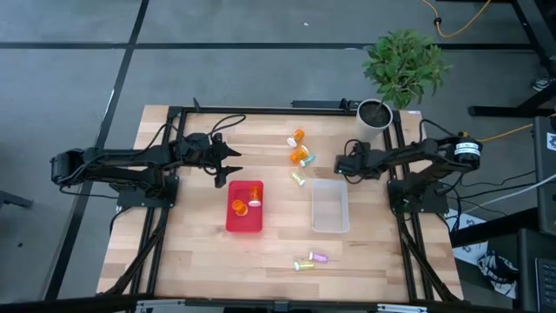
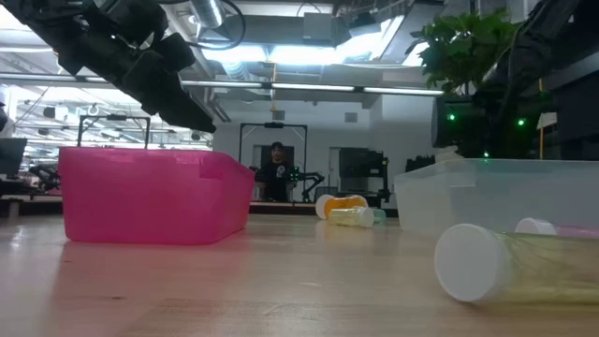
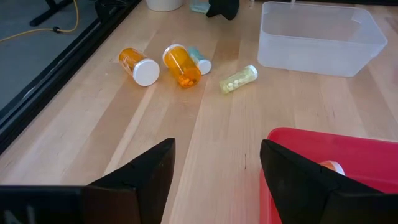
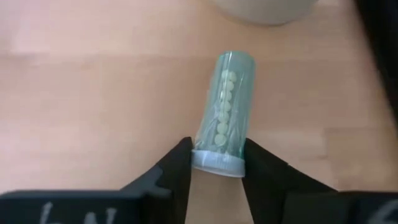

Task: Pick and place medicine bottles into bin by pill shape (circle, oval)
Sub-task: Put the small blue pill bottle into the white bin

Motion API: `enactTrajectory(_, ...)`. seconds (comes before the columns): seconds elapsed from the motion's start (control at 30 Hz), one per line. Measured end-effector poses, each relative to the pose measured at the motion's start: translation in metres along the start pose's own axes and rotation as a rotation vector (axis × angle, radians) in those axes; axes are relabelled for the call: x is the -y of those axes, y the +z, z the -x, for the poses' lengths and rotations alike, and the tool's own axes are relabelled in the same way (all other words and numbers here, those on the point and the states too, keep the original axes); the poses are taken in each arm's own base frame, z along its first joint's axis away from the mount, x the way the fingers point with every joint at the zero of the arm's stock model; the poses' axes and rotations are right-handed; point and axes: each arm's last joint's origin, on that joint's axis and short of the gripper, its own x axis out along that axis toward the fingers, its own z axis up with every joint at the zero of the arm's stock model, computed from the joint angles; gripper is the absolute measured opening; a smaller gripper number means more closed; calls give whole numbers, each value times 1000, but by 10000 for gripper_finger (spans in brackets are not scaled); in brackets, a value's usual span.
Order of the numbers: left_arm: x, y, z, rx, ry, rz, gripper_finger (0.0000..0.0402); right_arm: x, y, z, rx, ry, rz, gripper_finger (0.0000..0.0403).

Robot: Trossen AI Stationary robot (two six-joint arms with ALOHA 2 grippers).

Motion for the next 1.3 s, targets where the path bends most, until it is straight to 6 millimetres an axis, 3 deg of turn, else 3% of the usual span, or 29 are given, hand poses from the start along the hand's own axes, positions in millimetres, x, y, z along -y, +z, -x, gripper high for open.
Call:
enactTrajectory(0.17, 0, 0, 0, 0, 0, 0, 229, -13, 5, 13, -28, 27, 58, 122)
enactTrajectory(0.57, 0, 0, 0, -3, 0, 0, 229, -52, 42, 49, 54, 143, 280, 123)
enactTrajectory(0.67, 0, 0, 0, -3, 0, 0, 229, -62, 47, 68, 45, 183, 425, 122)
enactTrajectory(0.8, 0, 0, 0, -3, 0, 0, 229, -73, 53, 111, 37, 233, 605, 121)
enactTrajectory(0.97, 0, 0, 0, -3, 0, -1, 229, -73, 45, 171, -92, 364, 860, 121)
enactTrajectory(1.07, 0, 0, 0, -3, 0, 0, 229, -65, 33, 197, -178, 400, 955, 123)
enactTrajectory(1.3, 0, 0, 0, -2, 0, 0, 229, -52, 2, 222, -205, 432, 1068, 125)
